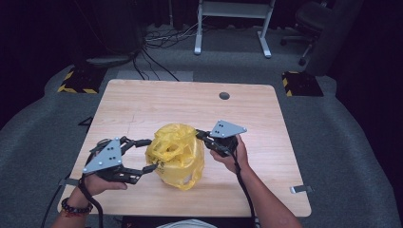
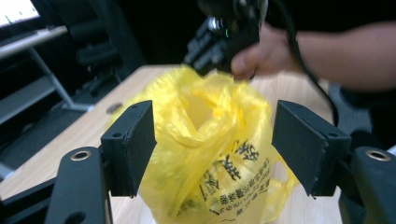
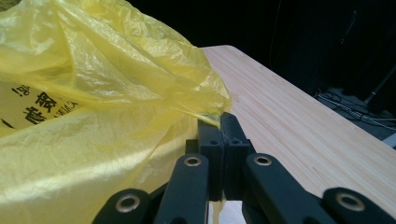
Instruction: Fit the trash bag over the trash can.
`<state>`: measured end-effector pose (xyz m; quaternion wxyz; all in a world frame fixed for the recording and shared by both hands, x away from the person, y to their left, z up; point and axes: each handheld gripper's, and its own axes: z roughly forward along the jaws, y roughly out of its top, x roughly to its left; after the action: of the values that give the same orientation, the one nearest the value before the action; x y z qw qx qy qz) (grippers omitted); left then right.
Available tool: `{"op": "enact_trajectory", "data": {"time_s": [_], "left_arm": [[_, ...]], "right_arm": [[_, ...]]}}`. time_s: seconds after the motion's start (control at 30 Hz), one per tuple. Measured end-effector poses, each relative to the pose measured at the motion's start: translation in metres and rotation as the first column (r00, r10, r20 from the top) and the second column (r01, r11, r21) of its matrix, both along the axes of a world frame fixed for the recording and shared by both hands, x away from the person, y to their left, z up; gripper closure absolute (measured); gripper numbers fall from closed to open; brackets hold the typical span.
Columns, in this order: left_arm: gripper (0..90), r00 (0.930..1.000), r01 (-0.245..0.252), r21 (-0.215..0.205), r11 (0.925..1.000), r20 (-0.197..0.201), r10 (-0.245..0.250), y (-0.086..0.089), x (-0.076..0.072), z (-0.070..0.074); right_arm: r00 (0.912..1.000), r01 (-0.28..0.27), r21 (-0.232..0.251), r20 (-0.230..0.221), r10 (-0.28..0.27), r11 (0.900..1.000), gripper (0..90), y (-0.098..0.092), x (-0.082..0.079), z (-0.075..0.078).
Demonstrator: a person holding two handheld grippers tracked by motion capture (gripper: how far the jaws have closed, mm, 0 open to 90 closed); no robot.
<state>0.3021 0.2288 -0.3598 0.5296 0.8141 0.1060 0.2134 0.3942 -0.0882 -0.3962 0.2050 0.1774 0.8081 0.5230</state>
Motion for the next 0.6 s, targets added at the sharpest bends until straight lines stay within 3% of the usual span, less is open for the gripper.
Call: {"op": "enact_trajectory", "data": {"time_s": [0.07, 0.1, 0.17, 0.27, 0.33, 0.4, 0.53, 0.6], "left_arm": [[39.4, 0.9998, -0.02, 0.04, 0.999, -0.006, 0.02, -0.005, 0.007, -0.004], [48.2, 0.9992, -0.037, 0.046, 0.9982, 0.016, 0.036, -0.006, 0.009, -0.006], [65.3, 0.9999, -0.012, 0.049, 0.9987, 0.013, 0.011, -0.004, 0.014, -0.01], [81.8, 0.9987, -0.05, 0.0, 0.9988, -0.005, 0.05, 0.002, 0.023, -0.011], [85.2, 0.9942, -0.108, -0.025, 0.9938, 0.001, 0.108, 0.008, 0.027, -0.009], [86.8, 0.9923, -0.123, -0.051, 0.9911, -0.018, 0.122, 0.013, 0.032, -0.008], [88.0, 0.9845, -0.175, -0.042, 0.9836, -0.009, 0.175, 0.016, 0.042, -0.007], [88.0, 0.9806, -0.195, -0.071, 0.9781, -0.028, 0.194, 0.019, 0.049, -0.009]], "right_arm": [[1.0, -0.003, 0.004, 0.006, 0.003, 1.0, 88.9, 0.0, -0.001, 0.001], [1.0, -0.004, 0.008, 0.007, 0.004, 1.0, 88.3, 0.0, -0.002, 0.001], [0.9999, -0.007, 0.014, 0.015, 0.007, 1.0, 87.8, 0.001, -0.003, 0.002], [0.9998, -0.009, 0.018, 0.018, 0.008, 1.0, 87.9, 0.001, -0.003, 0.002], [0.9998, -0.012, 0.019, 0.018, 0.011, 1.0, 87.9, 0.001, -0.002, 0.002], [0.9998, -0.014, 0.02, 0.017, 0.014, 1.0, 88.0, 0.001, -0.001, 0.002], [0.9995, -0.025, 0.014, 0.018, 0.024, 1.0, 87.9, 0.002, 0.0, 0.002], [0.9993, -0.037, 0.015, 0.008, 0.037, 0.999, 87.9, 0.002, 0.001, 0.001]]}}
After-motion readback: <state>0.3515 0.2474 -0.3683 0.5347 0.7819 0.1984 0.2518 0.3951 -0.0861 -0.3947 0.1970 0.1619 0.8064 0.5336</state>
